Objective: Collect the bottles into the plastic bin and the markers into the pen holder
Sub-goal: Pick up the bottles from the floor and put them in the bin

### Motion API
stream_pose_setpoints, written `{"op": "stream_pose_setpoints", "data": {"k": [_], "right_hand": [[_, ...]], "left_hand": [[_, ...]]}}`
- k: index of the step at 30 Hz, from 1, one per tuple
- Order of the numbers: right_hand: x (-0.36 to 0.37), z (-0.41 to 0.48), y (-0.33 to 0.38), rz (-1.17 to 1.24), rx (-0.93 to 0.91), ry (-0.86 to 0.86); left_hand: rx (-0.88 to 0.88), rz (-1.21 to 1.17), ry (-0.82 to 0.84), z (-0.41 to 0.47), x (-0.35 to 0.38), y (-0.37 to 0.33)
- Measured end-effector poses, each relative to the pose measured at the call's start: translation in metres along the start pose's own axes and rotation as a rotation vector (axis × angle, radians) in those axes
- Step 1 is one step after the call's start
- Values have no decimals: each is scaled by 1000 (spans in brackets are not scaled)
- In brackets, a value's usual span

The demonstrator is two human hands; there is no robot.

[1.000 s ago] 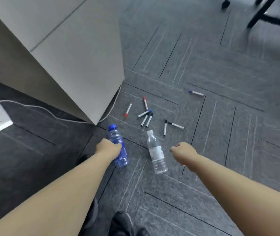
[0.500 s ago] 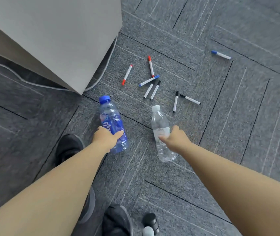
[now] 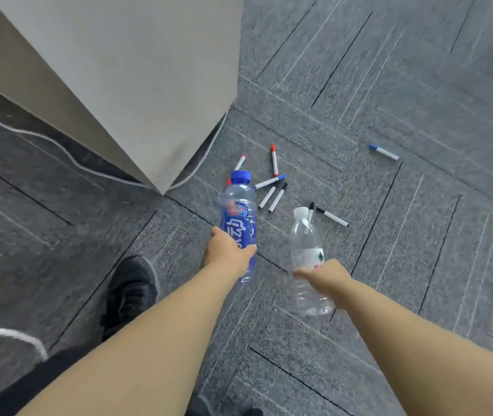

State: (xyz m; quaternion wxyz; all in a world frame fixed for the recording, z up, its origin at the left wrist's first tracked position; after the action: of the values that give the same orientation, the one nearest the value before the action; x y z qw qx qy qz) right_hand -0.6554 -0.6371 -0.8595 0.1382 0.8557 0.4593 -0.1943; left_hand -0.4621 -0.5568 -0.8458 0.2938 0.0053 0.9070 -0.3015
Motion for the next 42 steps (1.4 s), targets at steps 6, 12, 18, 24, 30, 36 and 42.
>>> {"op": "stream_pose_setpoints", "data": {"k": [6, 12, 18, 24, 30, 36, 42], "right_hand": [[-109, -129, 32, 290, -214, -148], [-177, -278, 54, 435, -494, -251], [-184, -414, 54, 540, -674, -258], [-152, -583, 65, 536, -977, -218], [-63, -778, 75, 402, -1358, -69], [73, -931, 58, 134, -1627, 141], [211, -1034, 24, -87, -1783, 417]], "left_hand": [[309, -62, -134, -81, -108, -126], [626, -51, -381, -224, -240, -220], [897, -133, -649, -387, -362, -247], [982, -92, -972, -560, -490, -191], [829, -18, -1346, -717, -586, -56], [499, -119, -1650, -834, -637, 104], [197, -233, -1864, -923, -645, 224]]}}
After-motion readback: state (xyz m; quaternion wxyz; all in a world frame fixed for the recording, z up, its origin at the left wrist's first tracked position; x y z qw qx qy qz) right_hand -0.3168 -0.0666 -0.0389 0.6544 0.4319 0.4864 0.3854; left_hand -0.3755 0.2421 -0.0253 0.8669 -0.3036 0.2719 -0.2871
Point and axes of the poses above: each hand's wrist, its own z-axis towards the middle knuckle, its own x-axis out of the palm, y = z × x, the point moved 3 cm from there along z, towards the middle knuckle, and after that the axes turned 10 degrees about x, right-handed, at the moved point
